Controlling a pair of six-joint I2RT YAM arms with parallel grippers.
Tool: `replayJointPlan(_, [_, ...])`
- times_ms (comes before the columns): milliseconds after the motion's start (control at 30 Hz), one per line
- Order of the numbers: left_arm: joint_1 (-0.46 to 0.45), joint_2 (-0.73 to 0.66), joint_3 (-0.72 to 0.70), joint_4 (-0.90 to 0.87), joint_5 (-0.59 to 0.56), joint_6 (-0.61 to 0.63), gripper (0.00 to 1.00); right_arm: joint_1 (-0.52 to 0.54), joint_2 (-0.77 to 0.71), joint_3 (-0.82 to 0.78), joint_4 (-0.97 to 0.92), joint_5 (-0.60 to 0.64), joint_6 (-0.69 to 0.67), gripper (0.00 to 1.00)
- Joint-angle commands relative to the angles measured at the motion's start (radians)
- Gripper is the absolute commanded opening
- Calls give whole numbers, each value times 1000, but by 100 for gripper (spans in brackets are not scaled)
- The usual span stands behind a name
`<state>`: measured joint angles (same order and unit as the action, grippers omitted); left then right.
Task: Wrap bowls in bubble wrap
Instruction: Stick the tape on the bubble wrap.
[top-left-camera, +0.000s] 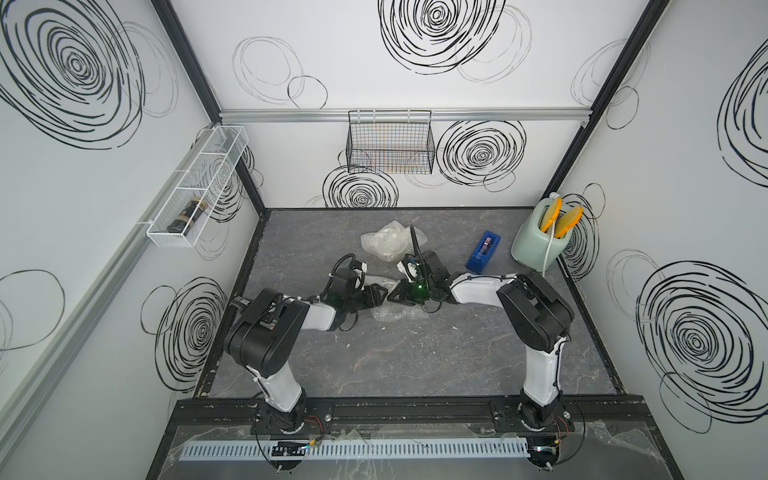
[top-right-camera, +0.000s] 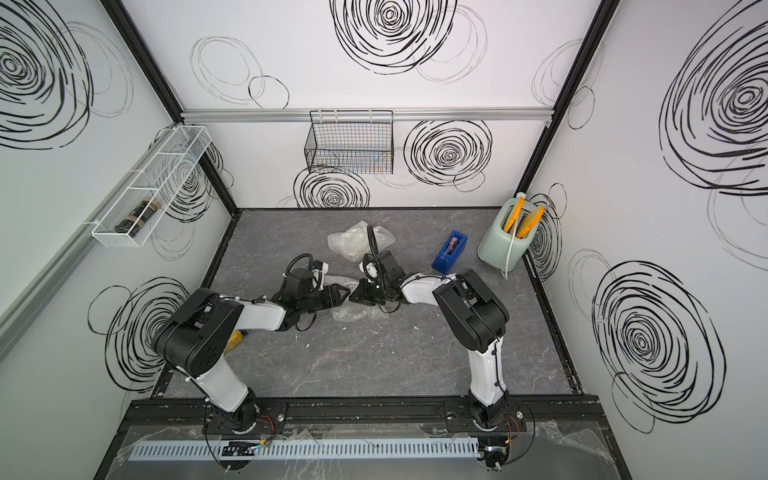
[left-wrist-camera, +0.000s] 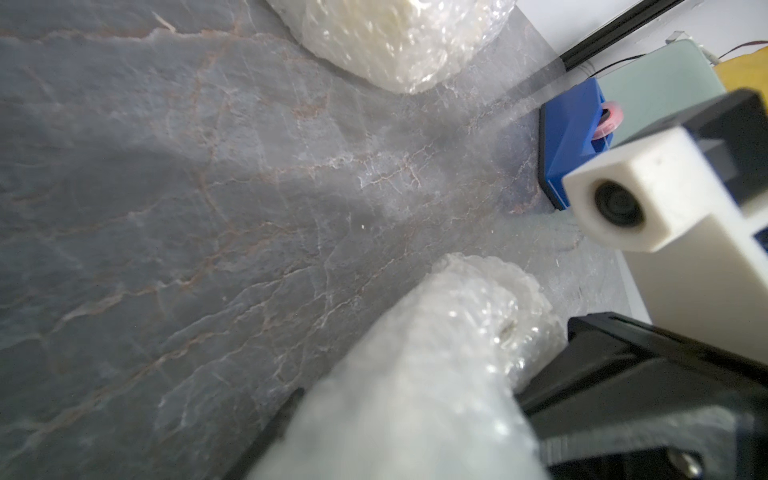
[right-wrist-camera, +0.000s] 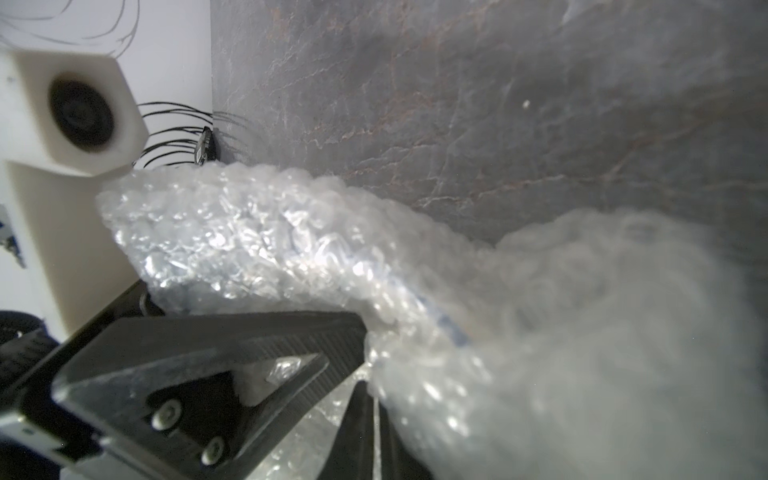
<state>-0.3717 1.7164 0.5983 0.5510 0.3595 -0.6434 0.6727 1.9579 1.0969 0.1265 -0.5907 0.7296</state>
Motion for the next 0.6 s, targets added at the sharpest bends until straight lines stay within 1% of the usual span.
replayJointPlan(0, [12, 21, 12, 30, -27, -8, 58, 5, -14, -11, -92, 27, -14, 24])
replayJointPlan(133, [13, 28, 14, 30, -24, -7, 57, 4, -38, -17, -103, 17, -7, 32])
replayJointPlan(300, [12, 29, 17, 27, -22, -7, 60, 5, -69, -24, -115, 3, 9, 36])
replayJointPlan(567, [15, 29, 18, 23, -20, -7, 60, 4, -118, -33, -149, 0, 13, 39])
